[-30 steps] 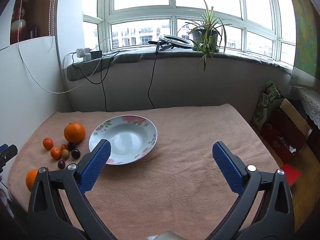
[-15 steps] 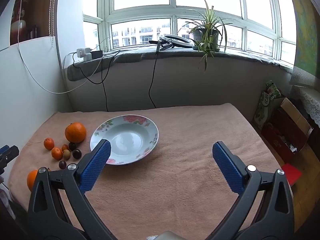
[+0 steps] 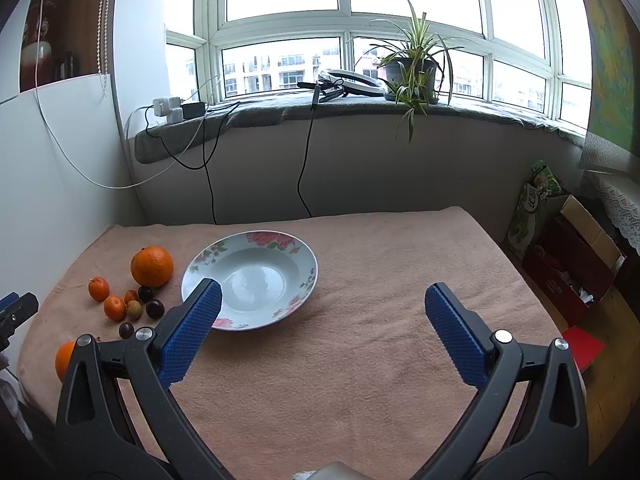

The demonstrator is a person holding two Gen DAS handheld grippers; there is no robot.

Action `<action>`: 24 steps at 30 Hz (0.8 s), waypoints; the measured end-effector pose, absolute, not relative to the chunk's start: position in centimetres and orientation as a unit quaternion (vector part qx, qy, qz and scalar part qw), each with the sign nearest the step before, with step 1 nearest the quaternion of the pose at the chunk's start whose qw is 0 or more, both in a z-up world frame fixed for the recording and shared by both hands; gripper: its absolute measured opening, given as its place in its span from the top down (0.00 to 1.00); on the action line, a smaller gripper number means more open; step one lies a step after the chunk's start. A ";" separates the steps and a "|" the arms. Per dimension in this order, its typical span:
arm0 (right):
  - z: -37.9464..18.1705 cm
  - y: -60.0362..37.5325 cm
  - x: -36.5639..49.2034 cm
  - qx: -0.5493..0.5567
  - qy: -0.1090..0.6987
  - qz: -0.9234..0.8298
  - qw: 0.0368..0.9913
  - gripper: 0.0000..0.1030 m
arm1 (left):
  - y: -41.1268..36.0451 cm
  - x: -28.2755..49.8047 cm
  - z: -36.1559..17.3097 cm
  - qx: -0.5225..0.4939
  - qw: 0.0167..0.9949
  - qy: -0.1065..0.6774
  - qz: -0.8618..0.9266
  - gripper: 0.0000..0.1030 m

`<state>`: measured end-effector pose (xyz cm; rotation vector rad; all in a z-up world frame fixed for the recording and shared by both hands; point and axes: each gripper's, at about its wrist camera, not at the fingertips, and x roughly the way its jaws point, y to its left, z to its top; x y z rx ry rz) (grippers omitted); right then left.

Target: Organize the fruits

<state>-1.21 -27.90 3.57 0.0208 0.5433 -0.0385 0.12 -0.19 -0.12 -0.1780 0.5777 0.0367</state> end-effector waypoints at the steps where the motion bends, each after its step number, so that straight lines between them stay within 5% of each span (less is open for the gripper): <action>1: 3.6 -27.9 -1.2 0.010 0.269 -0.018 0.963 0.00 | -0.2 0.1 -0.1 -0.088 0.954 0.285 0.018 0.14; 24: 3.4 -27.7 -1.2 0.010 0.272 -0.019 0.962 0.00 | -0.1 0.2 -0.2 -0.091 0.953 0.287 0.018 0.14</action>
